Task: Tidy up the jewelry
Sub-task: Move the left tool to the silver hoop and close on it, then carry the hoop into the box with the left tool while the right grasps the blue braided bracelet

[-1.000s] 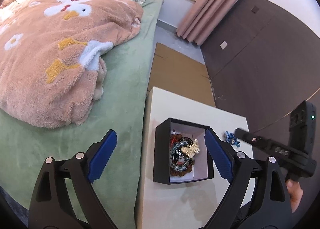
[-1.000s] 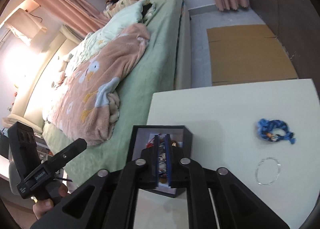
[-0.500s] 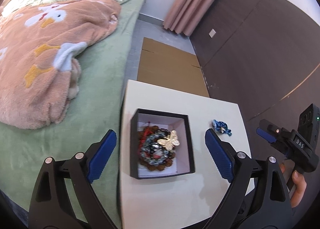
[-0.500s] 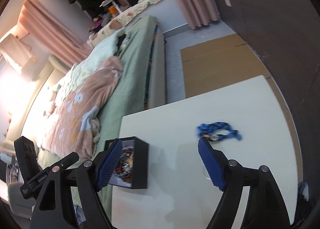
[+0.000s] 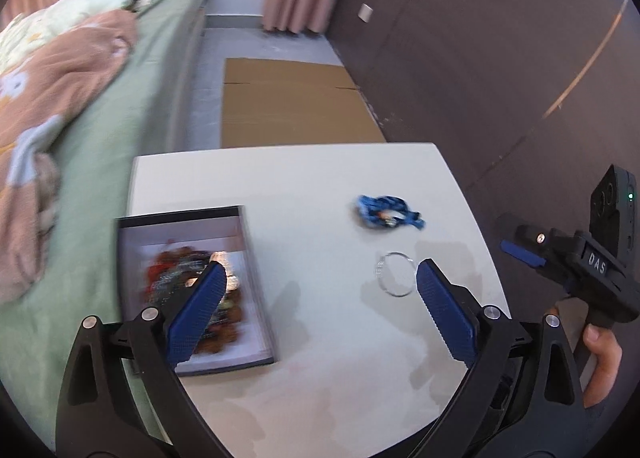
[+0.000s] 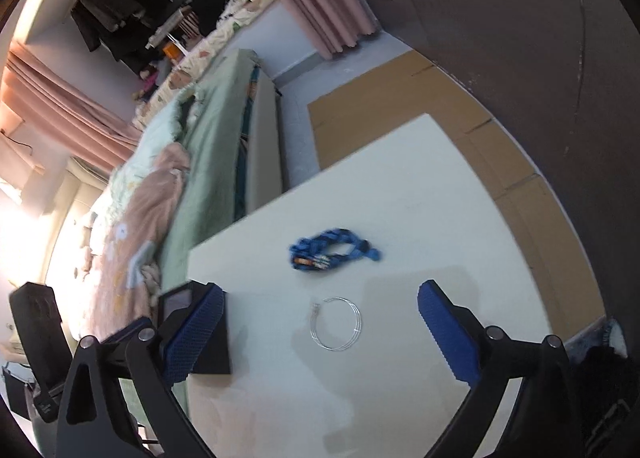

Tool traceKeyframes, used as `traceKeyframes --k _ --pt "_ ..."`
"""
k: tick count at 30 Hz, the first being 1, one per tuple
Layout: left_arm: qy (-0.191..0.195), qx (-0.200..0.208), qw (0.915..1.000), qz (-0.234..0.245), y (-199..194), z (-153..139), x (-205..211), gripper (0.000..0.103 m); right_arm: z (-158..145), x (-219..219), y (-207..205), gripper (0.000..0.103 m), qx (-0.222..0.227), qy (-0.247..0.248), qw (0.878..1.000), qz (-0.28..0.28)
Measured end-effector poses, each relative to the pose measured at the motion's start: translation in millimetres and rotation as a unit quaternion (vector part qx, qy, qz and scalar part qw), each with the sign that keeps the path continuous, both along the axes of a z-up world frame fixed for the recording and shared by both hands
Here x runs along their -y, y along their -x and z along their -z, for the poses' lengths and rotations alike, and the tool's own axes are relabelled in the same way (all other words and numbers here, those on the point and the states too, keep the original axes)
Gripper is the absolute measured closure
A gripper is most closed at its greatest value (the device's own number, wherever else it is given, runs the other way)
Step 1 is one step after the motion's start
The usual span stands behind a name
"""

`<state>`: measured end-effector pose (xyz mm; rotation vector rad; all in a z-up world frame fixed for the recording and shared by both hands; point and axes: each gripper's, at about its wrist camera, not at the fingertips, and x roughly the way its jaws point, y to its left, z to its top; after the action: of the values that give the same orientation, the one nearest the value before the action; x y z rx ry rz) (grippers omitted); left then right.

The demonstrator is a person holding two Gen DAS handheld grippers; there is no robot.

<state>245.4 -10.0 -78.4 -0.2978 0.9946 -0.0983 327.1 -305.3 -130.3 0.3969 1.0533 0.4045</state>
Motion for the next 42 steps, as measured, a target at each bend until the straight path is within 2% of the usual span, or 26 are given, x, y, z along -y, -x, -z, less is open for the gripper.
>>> traceKeyframes --k 4,6,13,18,23,28,30,35,42 --pt "-0.004 -0.010 0.9996 0.028 -17.2 12.6 29.0 0.010 12.7 7.0 -2.0 0.008 -0.019 0.013 1.000 -0.004" --pt "-0.005 -0.018 0.9991 0.038 -24.9 19.7 40.5 0.017 17.9 12.6 -4.2 0.008 -0.029 0.013 1.000 0.002" --pt "-0.015 -0.058 0.9961 0.065 -46.6 57.0 72.7 0.054 17.6 32.0 -5.4 0.008 -0.034 0.001 0.999 0.023" --pt "-0.036 -0.061 0.9945 0.078 -51.4 71.4 88.6 0.060 16.0 45.7 -7.1 0.008 -0.033 -0.001 0.999 0.039" --pt "-0.048 -0.076 0.9931 0.076 -57.0 82.2 93.6 0.077 18.1 47.7 -9.2 0.008 -0.033 0.005 0.999 0.037" --pt "-0.068 -0.066 0.9924 0.078 -56.6 83.4 100.9 0.077 20.5 50.0 -9.2 0.008 -0.036 0.015 0.998 0.040" --pt "-0.076 -0.069 0.9918 0.076 -56.3 84.5 101.1 0.098 21.8 49.0 -9.9 0.008 -0.037 0.018 0.998 0.040" --pt "-0.053 -0.069 0.9938 0.070 -53.9 81.0 90.0 0.100 25.3 43.9 -12.2 0.008 -0.040 0.022 0.998 0.036" --pt "-0.041 -0.054 0.9964 0.050 -52.3 62.2 66.6 0.100 31.0 26.8 -17.0 0.010 -0.045 0.024 0.999 0.015"
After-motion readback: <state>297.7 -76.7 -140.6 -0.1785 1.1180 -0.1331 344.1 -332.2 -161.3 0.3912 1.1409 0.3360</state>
